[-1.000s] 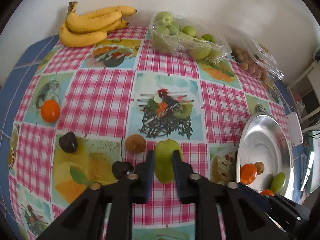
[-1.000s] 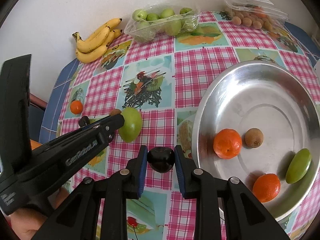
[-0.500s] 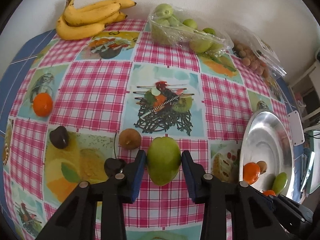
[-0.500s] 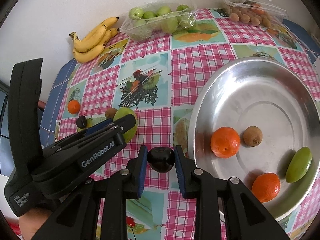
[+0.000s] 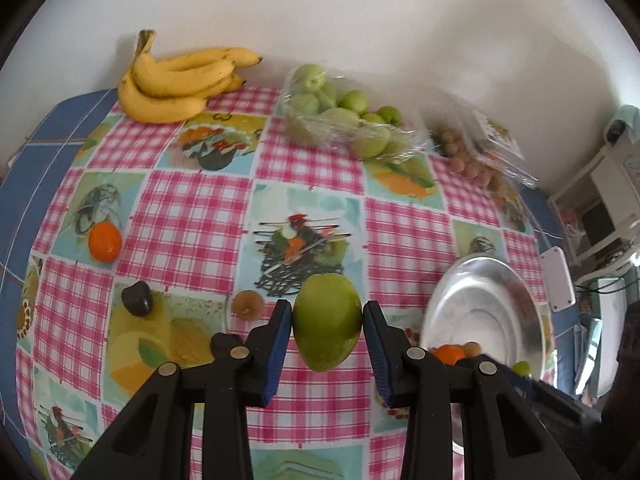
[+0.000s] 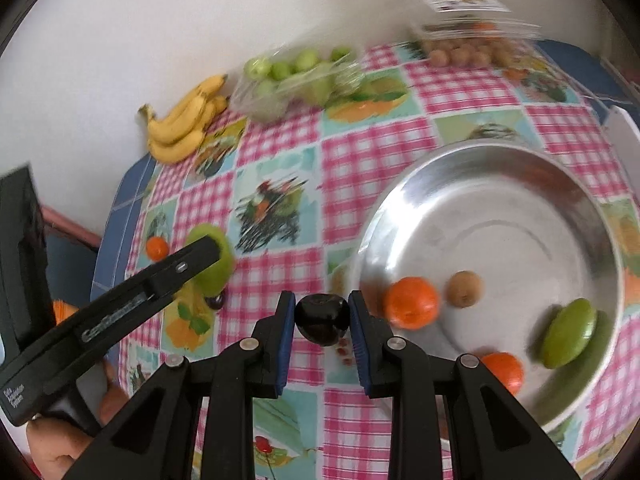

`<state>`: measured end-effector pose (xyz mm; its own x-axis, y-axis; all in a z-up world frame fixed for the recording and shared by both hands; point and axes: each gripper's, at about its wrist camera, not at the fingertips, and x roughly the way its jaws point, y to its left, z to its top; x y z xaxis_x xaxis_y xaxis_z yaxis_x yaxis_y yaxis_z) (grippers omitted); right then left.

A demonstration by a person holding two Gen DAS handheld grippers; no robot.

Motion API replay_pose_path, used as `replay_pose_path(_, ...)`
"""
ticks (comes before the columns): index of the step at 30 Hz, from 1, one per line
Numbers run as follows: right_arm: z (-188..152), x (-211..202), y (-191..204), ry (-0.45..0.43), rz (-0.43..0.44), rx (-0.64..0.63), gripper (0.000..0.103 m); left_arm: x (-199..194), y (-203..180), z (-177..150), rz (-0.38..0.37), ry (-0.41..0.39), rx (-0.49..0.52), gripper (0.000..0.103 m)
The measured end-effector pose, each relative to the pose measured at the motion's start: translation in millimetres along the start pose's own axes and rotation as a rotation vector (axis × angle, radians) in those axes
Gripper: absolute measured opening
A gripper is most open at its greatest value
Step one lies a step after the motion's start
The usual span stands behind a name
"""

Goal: Organize fruits
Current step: 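Carry the green mango and dark plum into the steel bowl and open both tools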

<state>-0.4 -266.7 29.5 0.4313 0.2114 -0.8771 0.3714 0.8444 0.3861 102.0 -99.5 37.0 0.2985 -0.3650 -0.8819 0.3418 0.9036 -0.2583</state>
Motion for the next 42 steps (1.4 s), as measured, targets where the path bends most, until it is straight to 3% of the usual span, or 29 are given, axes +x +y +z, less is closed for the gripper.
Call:
replay_pose_path(8, 10, -28, -73, -0.061, -0.113, 0.171, 0.028, 2, -50, -12, -0.048, 0.021, 0.119, 0.039)
replay_pose_path(18, 8, -61, -138, -0.134, -0.146, 0.32, 0.028, 11, -128, -37, -0.068, -0.003, 0.346, 0.039)
replay_pose_path(25, 8, -54, -151, -0.133, -0.156, 0.335, 0.028, 22, -144, -38, -0.048, -0.056, 0.413, 0.039)
replay_pose_path(37, 12, -29, -150, -0.141, -0.153, 0.304, 0.029, 49, -135, -32, -0.047, -0.056, 0.389, 0.039)
replay_pose_path(42, 10, -14, -148, -0.104, -0.176, 0.291, 0.029, 59, -134, -32, -0.04, -0.033, 0.392, 0.039)
